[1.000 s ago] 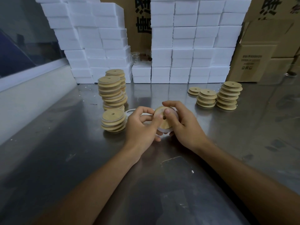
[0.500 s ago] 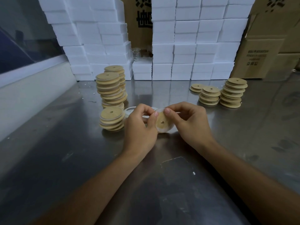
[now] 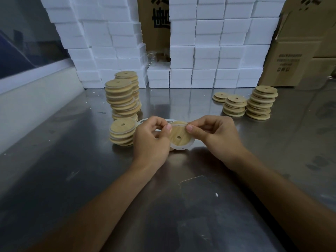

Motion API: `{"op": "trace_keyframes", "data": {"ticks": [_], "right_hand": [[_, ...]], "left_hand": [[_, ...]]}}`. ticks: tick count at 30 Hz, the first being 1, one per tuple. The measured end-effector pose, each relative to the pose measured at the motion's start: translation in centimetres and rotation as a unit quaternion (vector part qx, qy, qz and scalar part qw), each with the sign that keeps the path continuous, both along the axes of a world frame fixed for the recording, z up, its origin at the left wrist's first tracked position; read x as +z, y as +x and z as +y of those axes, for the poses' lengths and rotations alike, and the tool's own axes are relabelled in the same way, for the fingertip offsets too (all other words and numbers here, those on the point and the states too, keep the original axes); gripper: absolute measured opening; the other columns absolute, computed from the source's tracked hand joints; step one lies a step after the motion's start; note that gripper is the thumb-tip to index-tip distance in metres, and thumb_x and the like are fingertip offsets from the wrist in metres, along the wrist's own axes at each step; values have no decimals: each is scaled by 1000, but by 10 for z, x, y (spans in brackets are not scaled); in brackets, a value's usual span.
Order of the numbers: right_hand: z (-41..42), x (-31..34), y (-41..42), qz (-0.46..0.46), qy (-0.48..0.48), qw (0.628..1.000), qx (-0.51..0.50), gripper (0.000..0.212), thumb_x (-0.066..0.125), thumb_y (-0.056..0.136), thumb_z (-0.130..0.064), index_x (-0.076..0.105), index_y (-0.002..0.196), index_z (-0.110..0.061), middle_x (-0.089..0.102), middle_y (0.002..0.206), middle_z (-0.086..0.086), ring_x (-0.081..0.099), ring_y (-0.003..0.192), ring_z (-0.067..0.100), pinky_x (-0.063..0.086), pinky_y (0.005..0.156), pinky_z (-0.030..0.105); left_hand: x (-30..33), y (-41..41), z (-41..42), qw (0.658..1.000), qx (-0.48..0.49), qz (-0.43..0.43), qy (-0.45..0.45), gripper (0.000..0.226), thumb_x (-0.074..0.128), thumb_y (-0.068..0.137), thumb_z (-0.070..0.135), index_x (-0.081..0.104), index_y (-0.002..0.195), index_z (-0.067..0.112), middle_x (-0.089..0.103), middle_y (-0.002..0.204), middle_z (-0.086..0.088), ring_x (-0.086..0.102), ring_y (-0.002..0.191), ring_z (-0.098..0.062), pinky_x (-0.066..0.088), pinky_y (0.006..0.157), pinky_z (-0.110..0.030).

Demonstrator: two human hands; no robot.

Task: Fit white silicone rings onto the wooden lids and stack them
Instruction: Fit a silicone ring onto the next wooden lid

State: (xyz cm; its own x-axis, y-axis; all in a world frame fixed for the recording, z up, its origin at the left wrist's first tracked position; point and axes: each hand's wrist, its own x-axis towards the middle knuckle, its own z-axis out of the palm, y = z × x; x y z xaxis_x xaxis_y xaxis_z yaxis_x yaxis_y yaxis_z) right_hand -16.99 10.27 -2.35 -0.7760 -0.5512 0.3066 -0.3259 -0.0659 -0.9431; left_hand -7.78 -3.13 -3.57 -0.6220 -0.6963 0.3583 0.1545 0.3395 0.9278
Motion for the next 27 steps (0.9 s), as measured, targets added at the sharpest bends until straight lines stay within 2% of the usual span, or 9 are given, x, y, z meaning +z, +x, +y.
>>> {"op": "trace_keyframes", "data": {"ticks": [3,6,11,14,16,18,21,23,27], "right_hand": [[3,1,1,-39,8,999,11,14,70,86,-2,69,92,11,74,88,22,73,77,21,60,71,24],[2,0,2,-56,24,998,14,16,68,88,-3,67,93,12,73,88,25,69,69,18,61,65,25],[1,-1,4,-28,12,999,-15,10,68,88,0,68,90,9,73,79,14,70,65,9,56,61,19],[0,-3,4,50,38,996,-58,4,68,89,-1,70,88,1,74,83,10,72,75,14,59,67,26],[0,-4,4,105,65,990,-72,5,68,89,-3,71,87,-6,73,83,5,71,80,16,60,73,33],[-1,-3,6,156,80,982,-72,7,69,88,-4,71,87,-10,72,83,-2,69,79,11,59,74,33],[0,0,9,233,93,966,-56,10,69,87,-4,71,88,-13,71,83,-6,67,79,6,58,73,28],[1,1,10,259,95,961,-35,10,68,88,-3,70,90,-13,70,84,-5,66,81,6,57,73,28],[-1,2,13,215,75,974,-5,10,65,90,-4,68,89,-14,69,82,-7,66,81,6,56,70,25]], "left_hand": [[0,-1,-2,999,1,3,35,26,62,90,4,59,69,17,68,84,-19,68,84,-42,57,74,-61],[0,-1,-4,998,-2,0,59,29,60,91,3,56,66,17,67,78,-17,69,84,-42,59,69,-58],[-1,0,-4,1000,-15,-6,25,27,58,90,2,55,67,17,66,80,-22,67,85,-42,58,71,-60],[-3,1,-1,999,-22,-17,-34,17,60,88,3,55,78,17,69,75,-8,69,74,-31,60,68,-50],[-2,3,-1,994,-23,-22,-104,22,66,85,7,55,89,25,69,73,7,68,69,-8,57,63,-24],[-2,6,-3,977,-21,-34,-207,22,71,84,17,58,100,24,67,75,11,65,71,-3,46,60,-9],[-1,10,-7,943,-39,-56,-326,16,71,86,35,61,90,23,56,73,17,56,68,-2,38,60,-5],[0,12,-13,922,-51,-80,-376,26,65,87,47,50,77,30,45,65,20,48,60,-2,33,55,-8],[-1,14,-24,906,-52,-125,-401,49,46,87,70,44,57,31,45,50,13,46,48,-6,28,47,-15]]}}
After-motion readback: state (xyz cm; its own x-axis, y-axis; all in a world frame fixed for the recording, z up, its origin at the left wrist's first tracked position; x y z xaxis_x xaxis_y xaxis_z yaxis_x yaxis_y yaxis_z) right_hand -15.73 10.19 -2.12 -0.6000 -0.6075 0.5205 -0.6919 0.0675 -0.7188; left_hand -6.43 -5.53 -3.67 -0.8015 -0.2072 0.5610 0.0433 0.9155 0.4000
